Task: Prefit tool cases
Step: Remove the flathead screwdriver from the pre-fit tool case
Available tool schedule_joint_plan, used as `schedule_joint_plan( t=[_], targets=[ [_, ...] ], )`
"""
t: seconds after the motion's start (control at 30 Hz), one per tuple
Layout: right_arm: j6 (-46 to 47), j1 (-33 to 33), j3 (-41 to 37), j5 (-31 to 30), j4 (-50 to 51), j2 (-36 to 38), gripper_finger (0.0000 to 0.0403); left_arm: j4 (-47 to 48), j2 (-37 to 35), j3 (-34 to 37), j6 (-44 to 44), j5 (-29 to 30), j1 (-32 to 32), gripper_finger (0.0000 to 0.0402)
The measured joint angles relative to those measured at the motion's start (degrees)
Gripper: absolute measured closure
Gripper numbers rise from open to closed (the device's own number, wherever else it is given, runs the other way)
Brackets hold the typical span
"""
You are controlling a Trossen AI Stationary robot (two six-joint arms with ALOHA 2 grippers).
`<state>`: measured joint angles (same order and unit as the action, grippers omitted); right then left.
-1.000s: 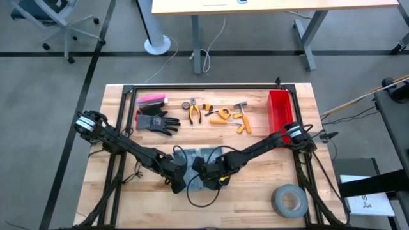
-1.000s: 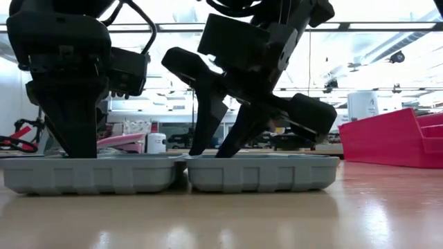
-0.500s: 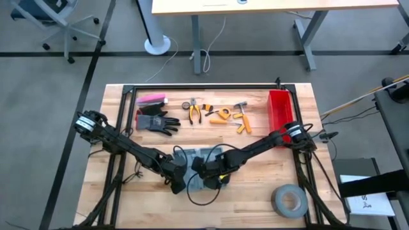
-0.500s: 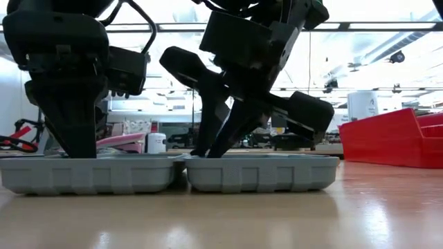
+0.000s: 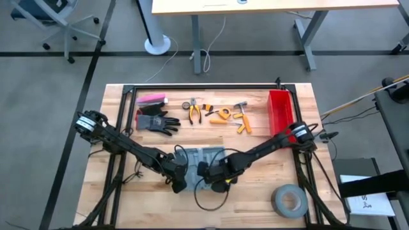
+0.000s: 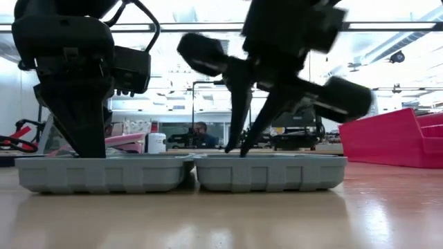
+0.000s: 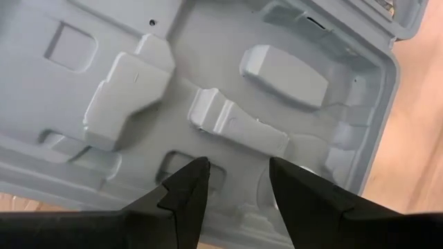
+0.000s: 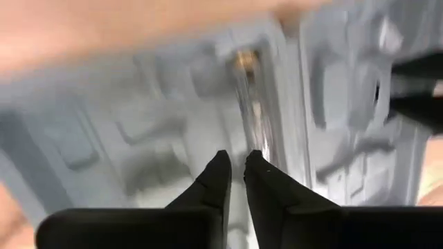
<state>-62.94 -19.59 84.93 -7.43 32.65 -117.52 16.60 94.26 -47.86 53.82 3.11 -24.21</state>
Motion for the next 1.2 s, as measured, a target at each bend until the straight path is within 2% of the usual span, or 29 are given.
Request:
schedule_joint_plan(
  t=[0.27,0.43,0.9,1.2],
  targets=[
    [-1.62,-0.48,0.09,-0.10,-2.15,0.17,0.0341,-0.14,0.00,0.00,0.20,-0.59,0.02,0.0237],
    [-6.32,0.40,0.15,-0.03,-1.95,-0.50,0.0326,-0.31,0.00,0.00,0.75,-0.66,0.02,0.0237],
    [-10.90,1.41,0.14,-0.06,-5.05,-2.27,0.0352,-0.41,0.00,0.00,0.97,-0.90,0.04,0.0237],
    [-14.75,2.58,0.07,0.54,-7.36,-2.29,0.0340,-0.57,-0.02,0.00,1.03,-1.07,0.02,0.0237]
  ],
)
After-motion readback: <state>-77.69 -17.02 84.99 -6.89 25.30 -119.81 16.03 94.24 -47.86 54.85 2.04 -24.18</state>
